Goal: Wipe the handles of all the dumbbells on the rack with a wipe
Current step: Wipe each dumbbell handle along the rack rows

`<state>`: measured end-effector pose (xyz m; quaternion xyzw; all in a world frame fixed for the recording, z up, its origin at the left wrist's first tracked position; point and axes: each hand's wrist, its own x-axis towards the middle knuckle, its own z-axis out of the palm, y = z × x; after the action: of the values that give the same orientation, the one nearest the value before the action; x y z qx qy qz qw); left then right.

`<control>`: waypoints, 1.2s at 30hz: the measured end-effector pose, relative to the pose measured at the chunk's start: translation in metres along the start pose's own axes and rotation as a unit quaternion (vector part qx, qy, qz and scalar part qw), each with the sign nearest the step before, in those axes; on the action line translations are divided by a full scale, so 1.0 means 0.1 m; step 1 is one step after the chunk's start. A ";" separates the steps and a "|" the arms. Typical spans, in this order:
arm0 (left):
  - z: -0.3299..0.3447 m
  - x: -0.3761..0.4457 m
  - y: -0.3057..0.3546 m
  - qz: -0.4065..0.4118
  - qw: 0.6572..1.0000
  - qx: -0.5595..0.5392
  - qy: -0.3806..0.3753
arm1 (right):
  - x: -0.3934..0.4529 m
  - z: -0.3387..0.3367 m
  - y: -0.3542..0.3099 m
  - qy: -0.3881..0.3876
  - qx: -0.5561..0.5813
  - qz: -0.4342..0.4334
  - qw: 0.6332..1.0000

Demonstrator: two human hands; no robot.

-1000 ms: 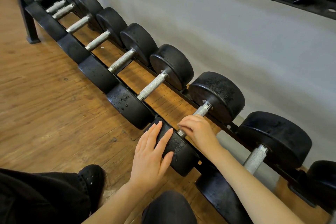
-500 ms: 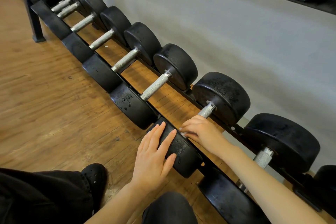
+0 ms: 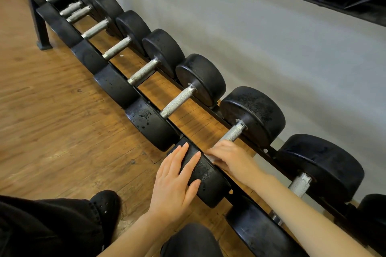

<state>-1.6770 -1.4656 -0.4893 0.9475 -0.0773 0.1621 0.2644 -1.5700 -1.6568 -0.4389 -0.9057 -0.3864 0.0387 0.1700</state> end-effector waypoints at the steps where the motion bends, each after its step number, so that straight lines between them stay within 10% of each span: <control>1: 0.00 0.00 0.00 -0.001 1.000 0.000 0.000 | -0.03 0.01 -0.02 0.009 0.001 -0.003 1.000; 19: 0.04 0.00 0.00 0.006 1.000 -0.004 0.018 | -0.15 0.00 -0.01 0.058 -0.040 -0.021 0.997; 26: 0.04 -0.01 0.00 0.005 1.000 -0.004 0.021 | 0.15 -0.08 -0.12 -0.069 -0.051 0.019 0.996; 36: 0.04 -0.02 -0.01 0.001 0.999 -0.030 0.022 | -0.11 0.02 -0.17 0.031 0.015 0.044 0.998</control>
<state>-1.6776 -1.4664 -0.4940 0.9353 -0.0771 0.1805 0.2944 -1.5895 -1.6529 -0.4362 -0.9199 -0.3401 0.0237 0.1937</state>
